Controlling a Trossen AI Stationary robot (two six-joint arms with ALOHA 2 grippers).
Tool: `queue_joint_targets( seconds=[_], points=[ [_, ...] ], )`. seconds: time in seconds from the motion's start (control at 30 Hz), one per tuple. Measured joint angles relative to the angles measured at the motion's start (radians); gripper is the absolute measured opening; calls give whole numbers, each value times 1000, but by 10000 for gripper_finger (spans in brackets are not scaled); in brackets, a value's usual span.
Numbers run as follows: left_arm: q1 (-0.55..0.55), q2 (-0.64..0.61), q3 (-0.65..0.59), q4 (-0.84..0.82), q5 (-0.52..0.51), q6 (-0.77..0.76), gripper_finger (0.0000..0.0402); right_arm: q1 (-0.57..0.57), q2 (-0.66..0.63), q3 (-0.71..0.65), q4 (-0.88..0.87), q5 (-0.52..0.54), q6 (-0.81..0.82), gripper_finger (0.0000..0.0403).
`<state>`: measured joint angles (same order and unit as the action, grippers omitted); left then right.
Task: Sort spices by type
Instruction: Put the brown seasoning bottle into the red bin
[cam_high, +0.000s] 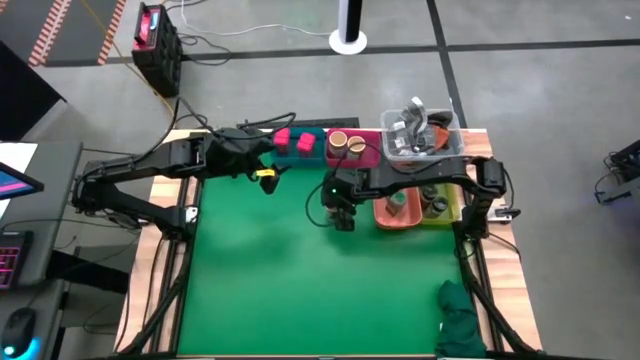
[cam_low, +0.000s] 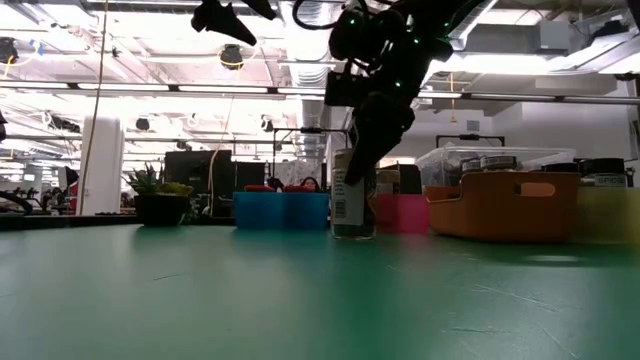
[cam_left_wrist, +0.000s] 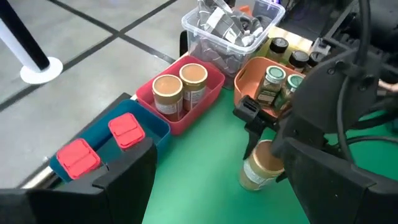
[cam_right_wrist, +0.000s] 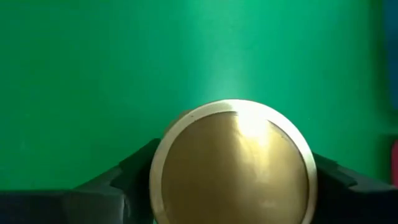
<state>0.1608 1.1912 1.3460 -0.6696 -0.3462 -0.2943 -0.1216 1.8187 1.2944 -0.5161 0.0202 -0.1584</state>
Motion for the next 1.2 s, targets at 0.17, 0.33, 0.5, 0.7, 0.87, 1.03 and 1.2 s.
queue_joint_targets(
  seconds=[0.17, 0.33, 0.5, 0.7, 0.87, 1.03, 1.2],
  points=[
    [0, -32, -1, 7, 24, -73, 330, -33, 0, 32, -12, 2, 27, 300],
    [-27, -86, -1, 3, 27, -79, 330, -132, -10, 128, -162, 6, 154, 300],
    [-69, -102, -13, -4, 23, -108, 330, -244, -92, 144, -185, 18, 250, 300],
    [-148, -94, -116, 35, -20, -110, 330, -355, -158, 145, -249, 12, 327, 300],
    [-164, -95, -220, 138, -29, -119, 330, -384, -180, 144, -312, 63, 338, 300],
    [-159, -93, -239, 191, -31, -123, 330, -384, -178, 144, -307, 152, 328, 300],
    [-156, -98, -239, 225, -34, -113, 330, -384, -178, 139, -345, 248, 369, 300]
  ],
)
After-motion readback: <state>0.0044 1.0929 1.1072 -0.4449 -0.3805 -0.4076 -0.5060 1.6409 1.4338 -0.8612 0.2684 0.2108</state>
